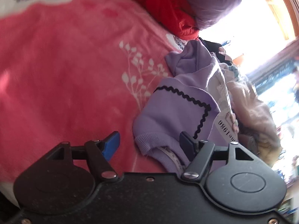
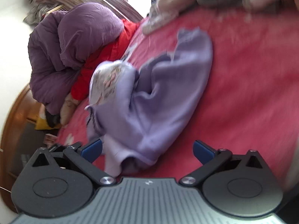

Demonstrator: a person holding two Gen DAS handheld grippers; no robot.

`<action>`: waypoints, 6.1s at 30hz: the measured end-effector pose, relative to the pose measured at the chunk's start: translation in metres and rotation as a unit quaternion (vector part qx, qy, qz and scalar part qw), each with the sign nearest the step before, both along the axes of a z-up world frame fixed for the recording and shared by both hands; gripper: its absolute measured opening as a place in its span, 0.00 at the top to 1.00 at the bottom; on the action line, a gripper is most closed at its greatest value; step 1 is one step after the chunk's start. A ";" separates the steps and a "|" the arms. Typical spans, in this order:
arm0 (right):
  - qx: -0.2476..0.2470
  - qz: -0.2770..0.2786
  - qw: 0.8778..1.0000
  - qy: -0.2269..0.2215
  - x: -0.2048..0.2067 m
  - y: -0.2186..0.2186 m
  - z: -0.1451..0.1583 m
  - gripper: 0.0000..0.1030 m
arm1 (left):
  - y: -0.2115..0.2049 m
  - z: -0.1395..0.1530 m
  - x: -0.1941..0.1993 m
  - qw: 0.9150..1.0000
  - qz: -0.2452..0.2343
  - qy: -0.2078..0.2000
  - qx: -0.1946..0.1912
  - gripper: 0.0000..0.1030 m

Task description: Fold clothes

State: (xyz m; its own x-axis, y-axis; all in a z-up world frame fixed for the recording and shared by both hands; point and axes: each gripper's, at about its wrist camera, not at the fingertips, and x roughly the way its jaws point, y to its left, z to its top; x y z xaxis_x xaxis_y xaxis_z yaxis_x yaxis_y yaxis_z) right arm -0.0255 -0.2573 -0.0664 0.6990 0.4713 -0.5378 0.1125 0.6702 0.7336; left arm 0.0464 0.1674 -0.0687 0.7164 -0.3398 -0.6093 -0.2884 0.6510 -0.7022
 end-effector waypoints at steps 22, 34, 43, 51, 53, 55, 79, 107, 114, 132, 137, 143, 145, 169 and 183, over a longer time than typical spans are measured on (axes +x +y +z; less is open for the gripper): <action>0.155 -0.058 0.985 -0.039 0.032 0.011 -0.027 0.88 | -0.008 0.004 0.008 0.989 0.003 -0.093 -0.115 0.92; 0.172 -0.095 0.962 -0.188 0.044 -0.036 0.088 0.92 | -0.022 0.136 0.001 0.969 -0.017 -0.227 -0.101 0.94; 0.144 -0.090 0.930 -0.326 0.049 -0.061 0.243 0.98 | -0.032 0.307 -0.006 0.930 -0.037 -0.363 -0.044 0.94; 0.033 -0.022 0.931 -0.363 0.040 -0.046 0.305 0.92 | -0.048 0.335 -0.014 0.937 -0.070 -0.341 0.022 0.94; -0.017 0.014 0.935 -0.353 0.036 -0.028 0.287 0.71 | -0.048 0.316 -0.010 0.946 -0.072 -0.314 0.031 0.94; -0.067 0.037 0.939 -0.335 0.030 -0.004 0.257 0.11 | -0.044 0.295 -0.007 0.955 -0.072 -0.286 0.034 0.94; -0.383 0.131 0.855 -0.324 0.026 0.139 0.156 0.89 | 0.002 0.271 -0.013 0.969 -0.057 -0.242 0.017 0.94; -0.347 0.088 0.822 -0.443 0.034 0.102 0.329 0.89 | 0.015 0.373 0.023 0.956 -0.050 -0.286 0.035 0.94; -0.228 0.139 0.861 -0.433 0.064 0.150 0.305 0.89 | 0.031 0.377 0.075 0.958 -0.033 -0.277 0.061 0.94; 0.031 0.166 0.963 -0.210 0.098 0.177 0.094 0.88 | -0.087 0.253 0.170 0.941 -0.238 -0.215 0.111 0.94; 0.027 0.145 0.975 -0.164 0.068 0.147 0.053 0.88 | -0.171 0.208 0.161 0.900 -0.362 -0.204 0.133 0.94; 0.038 0.140 0.983 -0.109 0.030 0.131 0.017 0.88 | -0.256 0.150 0.127 0.821 -0.517 -0.175 0.167 0.94; 0.032 0.144 0.985 -0.087 0.017 0.132 0.008 0.83 | -0.278 0.130 0.116 0.792 -0.558 -0.159 0.190 0.94; -0.169 0.202 0.963 -0.058 -0.003 0.045 0.084 0.41 | -0.091 0.084 -0.006 0.969 -0.248 -0.018 -0.005 0.47; -0.377 0.209 0.902 -0.032 0.084 0.033 0.058 0.42 | -0.158 0.078 -0.078 0.897 -0.379 -0.080 0.212 0.43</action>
State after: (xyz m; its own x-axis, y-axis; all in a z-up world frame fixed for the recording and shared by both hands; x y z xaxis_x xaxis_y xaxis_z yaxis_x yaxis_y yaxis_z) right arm 0.0581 -0.2242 -0.0083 0.5862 0.2181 -0.7803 -0.2913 0.9554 0.0482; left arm -0.0320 0.0090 0.0091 0.4674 -0.5286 -0.7086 0.4335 0.8356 -0.3374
